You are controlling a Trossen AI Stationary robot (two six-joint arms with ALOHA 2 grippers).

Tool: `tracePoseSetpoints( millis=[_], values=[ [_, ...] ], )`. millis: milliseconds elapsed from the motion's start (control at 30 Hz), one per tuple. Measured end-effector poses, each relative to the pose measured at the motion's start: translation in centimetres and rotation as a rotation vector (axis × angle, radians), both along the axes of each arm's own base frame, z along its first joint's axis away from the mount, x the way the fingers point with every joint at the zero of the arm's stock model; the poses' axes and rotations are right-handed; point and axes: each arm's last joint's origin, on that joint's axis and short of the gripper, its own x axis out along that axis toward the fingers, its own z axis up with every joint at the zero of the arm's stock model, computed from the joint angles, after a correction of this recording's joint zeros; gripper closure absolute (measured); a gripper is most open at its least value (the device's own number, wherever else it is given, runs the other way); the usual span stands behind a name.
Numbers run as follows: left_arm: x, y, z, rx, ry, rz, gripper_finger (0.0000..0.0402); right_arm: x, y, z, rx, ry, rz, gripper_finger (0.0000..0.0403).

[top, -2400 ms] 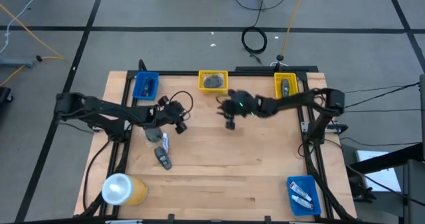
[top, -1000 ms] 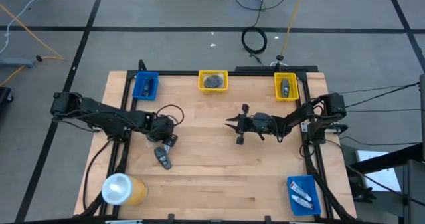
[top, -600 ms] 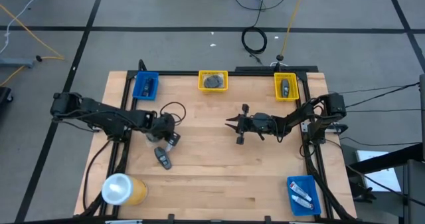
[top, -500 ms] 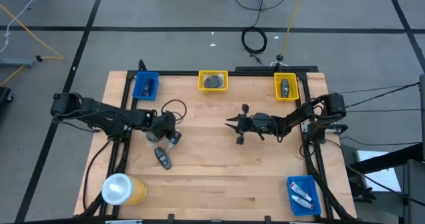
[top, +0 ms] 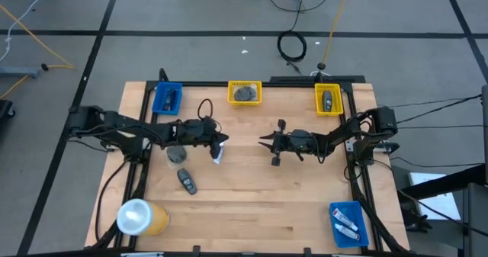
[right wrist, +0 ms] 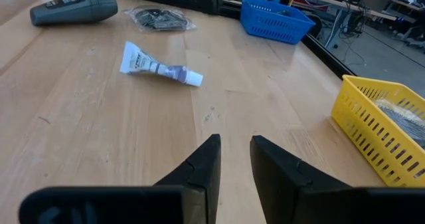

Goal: Pick & Place Travel size toiletries
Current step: Put the toothpaste into the bottom blue bin

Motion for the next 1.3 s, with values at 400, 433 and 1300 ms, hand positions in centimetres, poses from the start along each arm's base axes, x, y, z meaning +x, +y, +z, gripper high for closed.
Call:
tracePoseSetpoints(
  millis=[400,433,1300],
  values=[
    [-1.2,0.5,-2.1,-0.158,0.216,-0.006,0.0244,0.0,-0.1,-0.1,-0.002,0.008,-0.003,0.033],
    [-1.4,0.5,-2.3,-0.197,0.238,-0.011,0.0221,0.0,-0.1,-0.1,-0.003,0.008,-0.003,0.033],
    [0.0,-1.4,-6.3,-0.28,0.325,0.048,0.0298,0.0,-0.1,-0.1,-0.004,0.008,-0.004,0.033]
  ],
)
